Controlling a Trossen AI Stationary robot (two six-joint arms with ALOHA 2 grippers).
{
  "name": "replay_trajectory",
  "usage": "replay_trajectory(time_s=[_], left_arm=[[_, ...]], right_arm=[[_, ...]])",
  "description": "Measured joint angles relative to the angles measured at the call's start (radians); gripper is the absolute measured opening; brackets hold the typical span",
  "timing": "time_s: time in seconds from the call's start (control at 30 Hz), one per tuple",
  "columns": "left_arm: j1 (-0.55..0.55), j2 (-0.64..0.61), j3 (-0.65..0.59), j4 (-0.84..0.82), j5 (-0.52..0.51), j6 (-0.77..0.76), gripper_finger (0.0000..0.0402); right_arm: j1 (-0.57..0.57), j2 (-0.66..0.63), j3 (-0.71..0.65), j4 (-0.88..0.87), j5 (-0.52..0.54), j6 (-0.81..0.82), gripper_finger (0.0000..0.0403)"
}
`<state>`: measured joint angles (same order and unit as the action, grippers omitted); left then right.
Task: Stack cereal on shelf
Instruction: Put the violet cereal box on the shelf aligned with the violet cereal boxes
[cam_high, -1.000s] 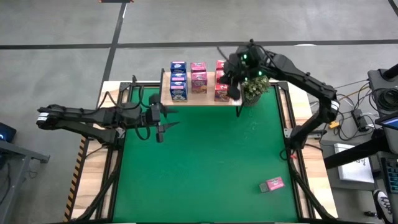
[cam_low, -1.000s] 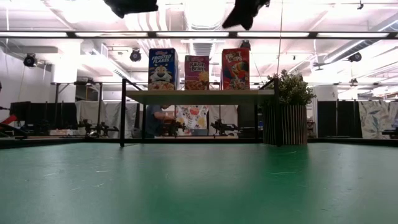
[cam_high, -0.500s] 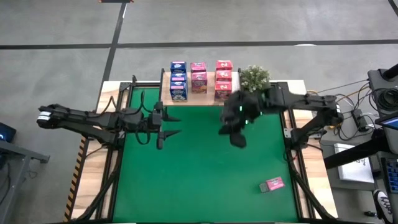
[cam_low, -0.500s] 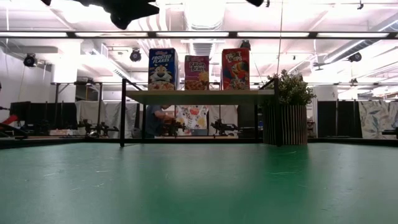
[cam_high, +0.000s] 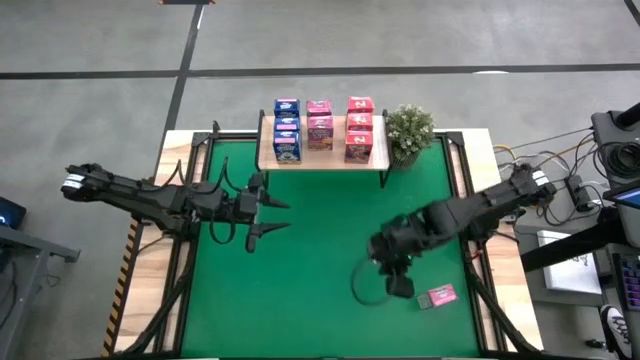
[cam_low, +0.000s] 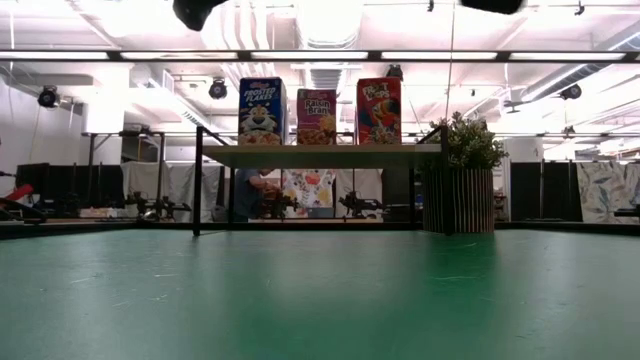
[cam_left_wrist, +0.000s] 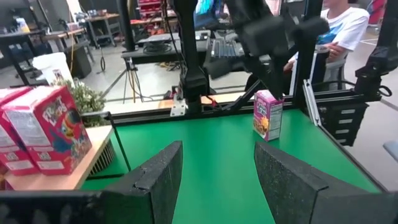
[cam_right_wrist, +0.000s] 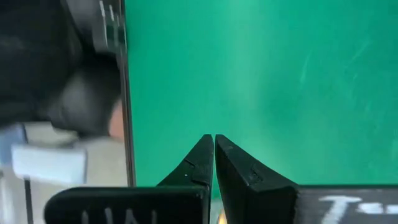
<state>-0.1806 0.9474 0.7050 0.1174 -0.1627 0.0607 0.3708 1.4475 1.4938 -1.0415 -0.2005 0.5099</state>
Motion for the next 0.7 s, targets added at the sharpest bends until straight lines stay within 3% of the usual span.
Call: replay_trajectory(time_s=[0.33,0.53,0.7], left_arm=[[0.000,0.000,0.000,0.029,-0.001,0.013,0.0184],[0.000,0.000,0.001,0.051,-0.002,0.000,0.0184],[0.000,0.000,0.001,0.065,-0.002,-0.002,0.0184]], right_arm=[[0.209,-0.001,-0.044,-0.301,-0.004,0.167,0.0009],[0.312,-0.001,-0.044,-0.426,-0.035,0.069,0.0009],[0.327,0.000,-0.044,-0.444,0.046,0.098,0.0011]])
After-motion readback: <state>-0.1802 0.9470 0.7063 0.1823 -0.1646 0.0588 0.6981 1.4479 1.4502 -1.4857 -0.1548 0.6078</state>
